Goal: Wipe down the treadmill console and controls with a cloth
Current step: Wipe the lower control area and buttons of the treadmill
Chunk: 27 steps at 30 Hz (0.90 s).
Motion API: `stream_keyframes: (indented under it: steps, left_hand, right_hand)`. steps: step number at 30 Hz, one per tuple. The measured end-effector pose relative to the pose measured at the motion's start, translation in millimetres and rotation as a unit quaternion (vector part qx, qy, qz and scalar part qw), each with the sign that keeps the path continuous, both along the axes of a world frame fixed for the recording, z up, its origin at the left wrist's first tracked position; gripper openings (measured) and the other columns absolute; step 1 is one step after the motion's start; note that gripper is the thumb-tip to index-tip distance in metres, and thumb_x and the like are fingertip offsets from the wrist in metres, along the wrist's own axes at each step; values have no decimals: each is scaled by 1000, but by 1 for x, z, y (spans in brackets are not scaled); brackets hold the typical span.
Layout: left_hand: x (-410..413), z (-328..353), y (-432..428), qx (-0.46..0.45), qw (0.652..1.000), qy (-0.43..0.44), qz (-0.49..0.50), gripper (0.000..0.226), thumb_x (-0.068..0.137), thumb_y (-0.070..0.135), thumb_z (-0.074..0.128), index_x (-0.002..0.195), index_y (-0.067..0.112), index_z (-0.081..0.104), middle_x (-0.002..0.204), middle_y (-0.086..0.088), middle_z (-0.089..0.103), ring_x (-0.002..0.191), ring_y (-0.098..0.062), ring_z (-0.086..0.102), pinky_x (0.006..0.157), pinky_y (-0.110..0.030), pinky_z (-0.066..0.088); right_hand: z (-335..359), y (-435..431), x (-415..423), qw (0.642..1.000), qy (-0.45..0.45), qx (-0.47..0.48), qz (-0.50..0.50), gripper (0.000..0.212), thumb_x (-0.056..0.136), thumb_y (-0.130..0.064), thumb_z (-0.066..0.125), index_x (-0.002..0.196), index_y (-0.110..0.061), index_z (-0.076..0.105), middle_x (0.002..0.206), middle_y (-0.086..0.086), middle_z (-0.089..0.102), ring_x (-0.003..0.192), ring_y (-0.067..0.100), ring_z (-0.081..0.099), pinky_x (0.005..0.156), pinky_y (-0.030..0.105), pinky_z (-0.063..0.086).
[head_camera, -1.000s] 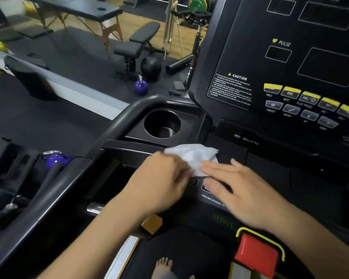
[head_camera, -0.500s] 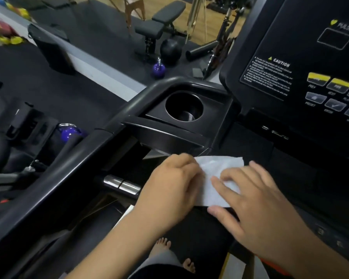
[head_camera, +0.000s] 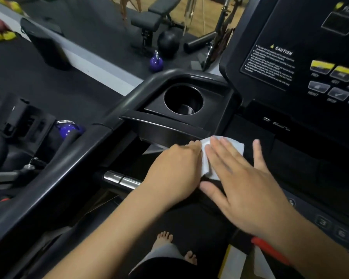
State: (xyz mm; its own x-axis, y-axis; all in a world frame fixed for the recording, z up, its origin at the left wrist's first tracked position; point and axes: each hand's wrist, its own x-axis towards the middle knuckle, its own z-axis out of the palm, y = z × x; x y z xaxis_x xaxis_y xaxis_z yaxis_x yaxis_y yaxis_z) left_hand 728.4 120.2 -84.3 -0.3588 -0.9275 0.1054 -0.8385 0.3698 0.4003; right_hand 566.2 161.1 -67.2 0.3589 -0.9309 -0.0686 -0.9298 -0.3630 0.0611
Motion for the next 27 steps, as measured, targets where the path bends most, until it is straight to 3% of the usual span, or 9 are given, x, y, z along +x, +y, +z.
stream_keyframes:
  steps: [3,6,13,15,17,18,21,24,27]
  left_hand:
    - [8,-4,6,14,999,-9,-30,31,100,27,39,127,19,53,94,-6,69,82,-27,66,63,-31,44]
    - [28,-11,15,72,993,82,-35,33,97,38,34,115,21,55,87,-6,68,78,-28,64,67,-37,50]
    - [15,-16,1,85,993,78,-33,31,103,31,36,127,18,52,105,-4,68,91,-26,65,78,-40,51]
    - [26,-17,13,91,994,24,-62,35,103,30,38,134,19,50,120,-2,64,115,-26,60,95,-42,48]
    - [40,-18,23,111,992,-14,-55,42,103,38,34,141,22,44,140,5,54,141,-20,40,114,-44,33]
    - [42,-19,24,112,993,-11,-44,43,101,42,31,136,23,48,138,7,55,139,-21,41,113,-46,34]
    - [29,-21,14,75,997,20,-19,46,92,46,24,106,18,58,106,2,59,102,-25,56,87,-43,48]
    - [8,-19,11,43,999,24,14,31,95,33,41,114,15,58,108,-3,53,99,-22,50,79,-32,47]
    - [26,-18,25,70,997,16,-14,28,92,31,51,115,16,57,101,-1,56,99,-22,53,79,-31,47]
  right_hand:
    - [-3,11,9,1000,-13,-3,23,75,95,-61,26,149,-11,35,158,4,29,148,18,22,113,66,19]
    - [-7,25,3,996,-30,12,78,72,94,-60,34,149,-15,37,158,-2,31,148,14,22,112,65,19]
    - [0,-10,10,999,-23,12,29,70,95,-58,25,150,-16,34,160,-1,26,149,13,17,117,61,11]
    - [-6,8,13,997,-44,14,65,70,94,-59,32,149,-17,36,159,-3,29,149,12,17,117,60,13]
    - [-5,15,7,994,-51,27,97,69,93,-59,36,149,-20,37,158,-7,30,148,8,17,116,61,14]
    - [-5,11,2,993,-45,26,103,68,93,-59,36,149,-22,37,158,-8,29,148,7,18,115,62,14]
    - [-1,-12,-5,998,-29,11,46,67,95,-61,28,149,-22,36,158,-7,30,147,6,20,116,63,12]
    - [-3,-12,7,999,-54,1,8,67,96,-58,25,149,-17,36,159,-1,29,148,9,18,118,60,10]
    - [-13,20,14,995,-79,8,60,66,93,-53,36,147,-14,41,157,0,33,147,12,22,114,63,20]
